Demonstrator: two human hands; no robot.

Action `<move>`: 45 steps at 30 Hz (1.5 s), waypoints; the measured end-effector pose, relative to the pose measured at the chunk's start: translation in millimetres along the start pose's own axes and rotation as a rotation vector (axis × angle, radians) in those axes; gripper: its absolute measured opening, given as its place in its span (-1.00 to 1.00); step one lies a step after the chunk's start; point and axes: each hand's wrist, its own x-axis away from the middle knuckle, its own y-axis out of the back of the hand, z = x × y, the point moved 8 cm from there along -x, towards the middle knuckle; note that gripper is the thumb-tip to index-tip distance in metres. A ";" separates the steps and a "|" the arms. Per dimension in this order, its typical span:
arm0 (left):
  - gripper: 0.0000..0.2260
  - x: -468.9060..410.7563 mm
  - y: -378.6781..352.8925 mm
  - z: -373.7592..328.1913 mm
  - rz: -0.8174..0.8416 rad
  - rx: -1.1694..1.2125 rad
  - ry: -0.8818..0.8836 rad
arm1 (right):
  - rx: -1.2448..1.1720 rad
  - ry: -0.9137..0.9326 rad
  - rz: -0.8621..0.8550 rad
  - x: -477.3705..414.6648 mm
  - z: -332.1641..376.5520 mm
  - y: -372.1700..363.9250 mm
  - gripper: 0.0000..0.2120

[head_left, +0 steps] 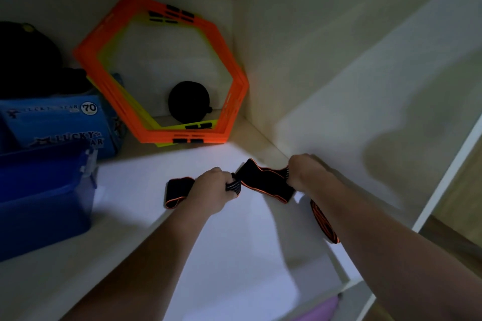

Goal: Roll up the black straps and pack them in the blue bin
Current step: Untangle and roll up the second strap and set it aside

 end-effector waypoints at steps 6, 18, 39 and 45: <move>-0.77 -6.0 10.0 8.2 -0.038 0.079 0.046 | -0.185 -0.054 -0.041 -2.6 -17.8 3.0 -0.88; -0.66 -18.4 144.1 17.8 -0.339 0.632 0.109 | -0.745 0.286 -0.705 36.0 2.3 106.6 -0.83; -0.61 32.4 225.8 -59.0 -0.060 1.479 -0.026 | -0.825 0.736 -1.111 155.6 84.7 250.6 -0.90; -0.81 71.4 250.0 -75.7 -0.124 1.114 -0.162 | -0.737 0.742 -1.155 171.3 88.9 261.6 -0.88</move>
